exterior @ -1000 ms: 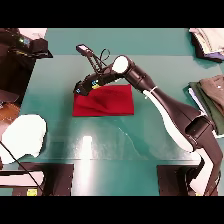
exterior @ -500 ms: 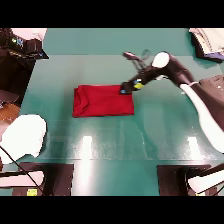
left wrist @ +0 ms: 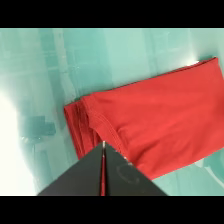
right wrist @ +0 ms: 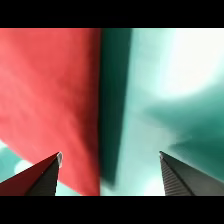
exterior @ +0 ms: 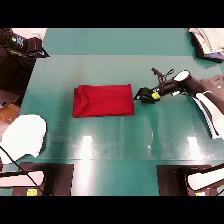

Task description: Fold the shirts.

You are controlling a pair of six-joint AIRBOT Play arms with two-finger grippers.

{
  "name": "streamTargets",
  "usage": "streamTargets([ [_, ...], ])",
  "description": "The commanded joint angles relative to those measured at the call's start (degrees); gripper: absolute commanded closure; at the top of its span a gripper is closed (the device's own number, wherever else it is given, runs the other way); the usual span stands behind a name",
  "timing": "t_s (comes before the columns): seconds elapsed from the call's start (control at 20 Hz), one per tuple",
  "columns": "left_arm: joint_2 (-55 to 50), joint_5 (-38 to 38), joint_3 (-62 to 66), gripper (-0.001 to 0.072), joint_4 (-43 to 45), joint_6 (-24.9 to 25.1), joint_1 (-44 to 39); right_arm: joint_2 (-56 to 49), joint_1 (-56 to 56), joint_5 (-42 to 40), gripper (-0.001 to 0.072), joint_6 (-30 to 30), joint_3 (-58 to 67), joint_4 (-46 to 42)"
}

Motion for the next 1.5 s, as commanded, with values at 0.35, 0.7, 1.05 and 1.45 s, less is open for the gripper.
streamTargets([
  [0.35, 0.04, -0.13, -0.02, 0.0682, -0.15, 0.42, 0.02, -15.32, 11.56, -1.01, 0.0401, -1.53, 17.0, 12.09],
  [0.7, 0.04, -1.6, -0.02, 0.0682, -0.39, 0.39, -1.33, -12.55, 8.39, 0.07, 0.07, -3.54, 21.46, 11.65],
  [1.05, 0.02, 2.23, -0.02, 0.0683, -0.39, 0.39, -11.63, 5.38, -12.79, -0.48, 0.07, 1.75, 21.46, -4.15],
  [1.45, 0.02, 10.01, -0.02, 0.0683, -0.37, 0.37, -21.94, 11.43, -38.45, -5.66, 0.07, 2.1, 21.46, -10.82],
])
